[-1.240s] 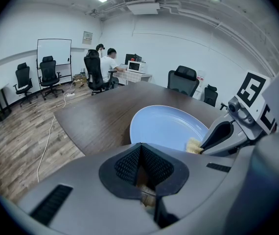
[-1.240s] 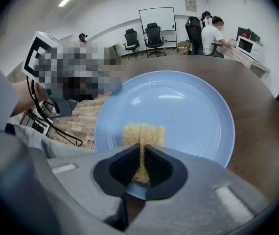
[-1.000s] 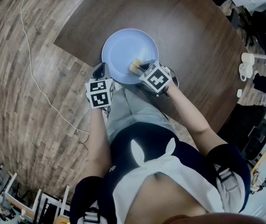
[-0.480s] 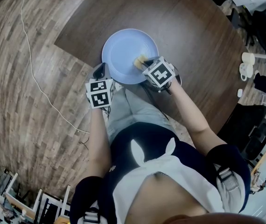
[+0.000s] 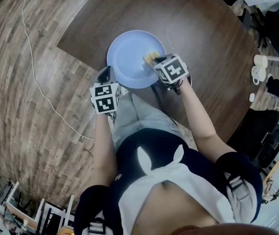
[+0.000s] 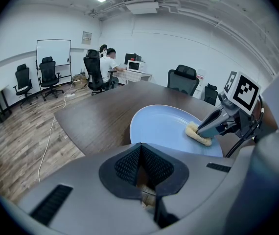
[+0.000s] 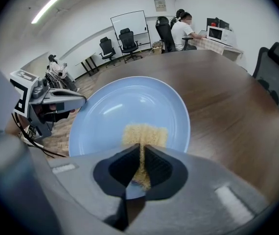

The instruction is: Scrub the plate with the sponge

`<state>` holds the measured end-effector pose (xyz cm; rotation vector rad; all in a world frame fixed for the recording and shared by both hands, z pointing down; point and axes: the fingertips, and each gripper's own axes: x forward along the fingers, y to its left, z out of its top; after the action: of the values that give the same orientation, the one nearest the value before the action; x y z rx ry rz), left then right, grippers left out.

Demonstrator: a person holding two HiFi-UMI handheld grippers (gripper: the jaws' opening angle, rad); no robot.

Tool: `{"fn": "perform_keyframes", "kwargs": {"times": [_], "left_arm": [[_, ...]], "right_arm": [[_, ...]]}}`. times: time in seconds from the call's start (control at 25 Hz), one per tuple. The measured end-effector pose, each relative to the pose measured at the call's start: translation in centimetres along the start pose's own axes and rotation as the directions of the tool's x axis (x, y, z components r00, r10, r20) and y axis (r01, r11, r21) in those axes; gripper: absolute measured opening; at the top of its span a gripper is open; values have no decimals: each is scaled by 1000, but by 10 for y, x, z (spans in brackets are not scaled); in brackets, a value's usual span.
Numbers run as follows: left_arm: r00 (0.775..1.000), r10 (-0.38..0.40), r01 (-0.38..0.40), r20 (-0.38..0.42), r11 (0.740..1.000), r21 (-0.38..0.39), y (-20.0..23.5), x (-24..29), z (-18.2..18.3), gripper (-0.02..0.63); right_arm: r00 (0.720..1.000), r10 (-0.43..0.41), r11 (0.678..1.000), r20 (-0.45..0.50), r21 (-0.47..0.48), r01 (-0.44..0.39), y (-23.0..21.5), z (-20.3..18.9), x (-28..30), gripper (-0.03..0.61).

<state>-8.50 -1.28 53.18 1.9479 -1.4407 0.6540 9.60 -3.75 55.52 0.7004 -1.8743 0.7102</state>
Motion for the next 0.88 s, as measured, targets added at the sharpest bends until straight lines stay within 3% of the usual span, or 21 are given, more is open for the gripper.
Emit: {"fn": "perform_keyframes", "kwargs": {"times": [0.56, 0.68, 0.8, 0.88], "left_arm": [[1000, 1, 0, -15, 1000, 18, -1, -1, 0, 3], [1000, 1, -1, -17, 999, 35, -4, -2, 2, 3], [1000, -9, 8, 21, 1000, 29, -7, -9, 13, 3], [999, -11, 10, 52, 1000, 27, -8, -15, 23, 3]], "right_arm": [[987, -118, 983, 110, 150, 101, -15, 9, -5, 30], [983, -104, 978, 152, 196, 74, -13, 13, -9, 85], [966, -108, 980, 235, 190, 63, -9, 21, -22, 92], [940, -119, 982, 321, 177, 64, -4, 32, -35, 92]]}}
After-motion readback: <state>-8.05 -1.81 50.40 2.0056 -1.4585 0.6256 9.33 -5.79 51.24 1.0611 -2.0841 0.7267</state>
